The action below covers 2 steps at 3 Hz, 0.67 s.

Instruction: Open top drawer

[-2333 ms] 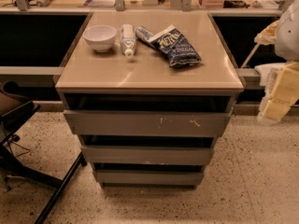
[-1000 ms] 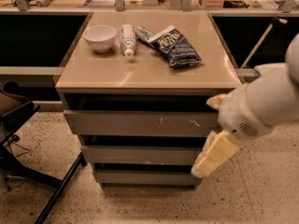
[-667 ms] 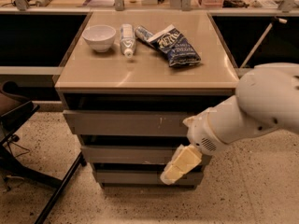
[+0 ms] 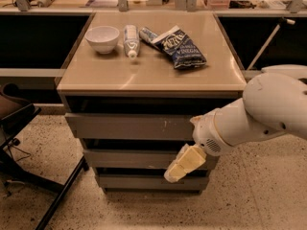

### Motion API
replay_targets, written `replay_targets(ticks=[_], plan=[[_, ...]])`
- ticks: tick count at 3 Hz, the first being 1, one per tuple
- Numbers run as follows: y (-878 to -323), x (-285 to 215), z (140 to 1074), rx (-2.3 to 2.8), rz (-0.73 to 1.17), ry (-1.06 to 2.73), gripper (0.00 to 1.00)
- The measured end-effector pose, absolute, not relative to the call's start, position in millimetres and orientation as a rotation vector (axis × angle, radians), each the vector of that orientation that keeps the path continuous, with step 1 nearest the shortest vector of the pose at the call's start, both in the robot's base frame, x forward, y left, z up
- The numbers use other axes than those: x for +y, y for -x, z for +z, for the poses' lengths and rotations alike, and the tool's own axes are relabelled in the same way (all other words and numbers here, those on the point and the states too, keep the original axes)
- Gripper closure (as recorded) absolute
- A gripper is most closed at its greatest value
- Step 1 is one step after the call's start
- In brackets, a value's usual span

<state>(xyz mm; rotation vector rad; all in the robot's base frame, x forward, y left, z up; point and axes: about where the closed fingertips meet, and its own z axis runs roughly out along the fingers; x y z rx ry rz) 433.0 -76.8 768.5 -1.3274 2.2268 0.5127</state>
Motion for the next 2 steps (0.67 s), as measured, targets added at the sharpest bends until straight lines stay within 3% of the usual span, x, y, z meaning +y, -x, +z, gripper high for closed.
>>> replay_targets(ticks=[2], plan=[[-467.5,-36.6,745.8,2.136,0.351,1.318,0.0]])
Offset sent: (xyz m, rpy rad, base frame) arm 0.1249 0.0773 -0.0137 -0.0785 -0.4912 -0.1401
